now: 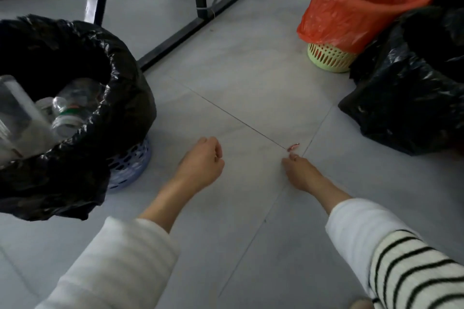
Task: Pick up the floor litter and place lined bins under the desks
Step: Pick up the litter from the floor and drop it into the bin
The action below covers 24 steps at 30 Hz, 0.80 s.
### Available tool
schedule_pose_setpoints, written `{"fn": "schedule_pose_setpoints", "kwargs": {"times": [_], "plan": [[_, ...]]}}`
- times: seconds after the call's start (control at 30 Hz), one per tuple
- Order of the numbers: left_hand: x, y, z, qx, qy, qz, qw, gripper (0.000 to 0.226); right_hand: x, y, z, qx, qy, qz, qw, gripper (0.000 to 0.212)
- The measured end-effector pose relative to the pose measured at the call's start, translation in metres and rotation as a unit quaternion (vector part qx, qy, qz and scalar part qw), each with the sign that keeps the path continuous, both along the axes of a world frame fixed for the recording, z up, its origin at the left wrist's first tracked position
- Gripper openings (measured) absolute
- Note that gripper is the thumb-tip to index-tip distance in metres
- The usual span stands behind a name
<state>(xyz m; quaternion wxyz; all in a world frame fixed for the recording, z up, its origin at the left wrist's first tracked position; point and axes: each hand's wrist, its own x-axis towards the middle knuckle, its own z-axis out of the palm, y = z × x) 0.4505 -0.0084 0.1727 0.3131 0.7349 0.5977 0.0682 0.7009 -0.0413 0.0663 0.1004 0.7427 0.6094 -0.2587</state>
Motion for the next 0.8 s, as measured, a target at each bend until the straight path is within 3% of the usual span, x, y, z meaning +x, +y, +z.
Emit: {"fn": "schedule_pose_setpoints", "kwargs": {"times": [0.07, 0.27, 0.4, 0.6, 0.7, 0.8], "plan": [[-0.004, -0.013, -0.01, -0.031, 0.017, -0.009, 0.999, 0.028, -0.01, -0.009, -0.003, 0.019, -0.032, 0.006, 0.999, 0.035], [-0.005, -0.016, -0.007, -0.008, 0.026, -0.008, 1.0, 0.011, -0.011, -0.007, -0.001, 0.121, -0.078, -0.023, 0.989, 0.047], [-0.001, -0.016, -0.003, -0.001, 0.017, -0.005, 1.0, 0.014, 0.005, 0.009, -0.001, 0.059, -0.074, -0.023, 0.995, 0.059], [0.001, -0.015, -0.008, -0.042, 0.003, 0.021, 0.999, 0.016, -0.012, 0.008, -0.004, 0.093, -0.06, 0.004, 0.994, 0.032], [0.003, -0.022, -0.007, -0.098, -0.019, 0.008, 0.995, 0.014, -0.03, -0.006, -0.007, 0.097, 0.015, -0.009, 0.995, 0.02], [0.006, -0.023, 0.006, -0.088, -0.049, 0.009, 0.995, 0.012, -0.05, 0.008, 0.005, 0.17, 0.129, -0.08, 0.974, 0.023]]}}
